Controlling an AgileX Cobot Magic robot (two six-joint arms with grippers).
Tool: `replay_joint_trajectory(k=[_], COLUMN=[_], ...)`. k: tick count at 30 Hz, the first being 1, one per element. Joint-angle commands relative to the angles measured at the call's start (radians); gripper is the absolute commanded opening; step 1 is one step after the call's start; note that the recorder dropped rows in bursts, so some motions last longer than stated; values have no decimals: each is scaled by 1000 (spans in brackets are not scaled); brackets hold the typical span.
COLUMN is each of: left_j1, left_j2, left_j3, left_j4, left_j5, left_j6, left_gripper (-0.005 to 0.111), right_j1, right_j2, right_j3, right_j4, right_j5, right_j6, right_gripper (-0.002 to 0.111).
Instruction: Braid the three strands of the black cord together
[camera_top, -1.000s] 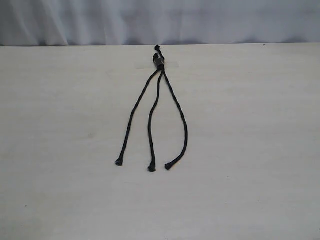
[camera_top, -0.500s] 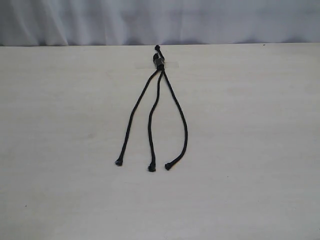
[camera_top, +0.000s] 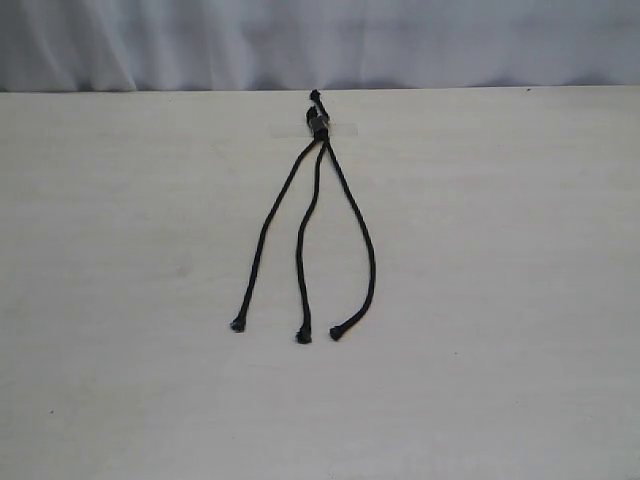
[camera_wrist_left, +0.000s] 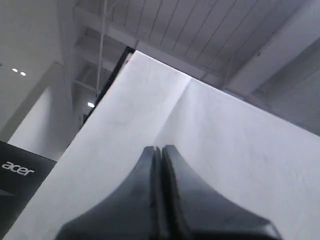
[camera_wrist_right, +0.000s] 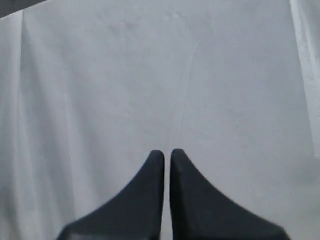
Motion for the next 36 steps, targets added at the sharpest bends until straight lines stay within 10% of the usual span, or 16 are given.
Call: replay_joint_trajectory(k=[1,7,14,19,36], left_j1=[-1,-27,-477,-680,-779], left_j2=[159,623,1250,1613,1975], left_j3=[-142,-309,-486,-672,-927], left_j4=[122,267,342,346,440], left_j5=[376,657,670,681,824], left_j6=[10,-115,-112,-112,-116], left_gripper=[0,0,1,35,43], right_j1=[-4,-4,-4,-4,-4], right_j2=[129,607,1129,1185,1185], right_j3=[-121,-227,-266,-266,-266], right_j4=[-46,-46,-46,-46,-46], right_j5=[218,382,423,397,395], right_j6=[4,-17,-50,-50,-50], right_gripper=[4,4,4,4,4])
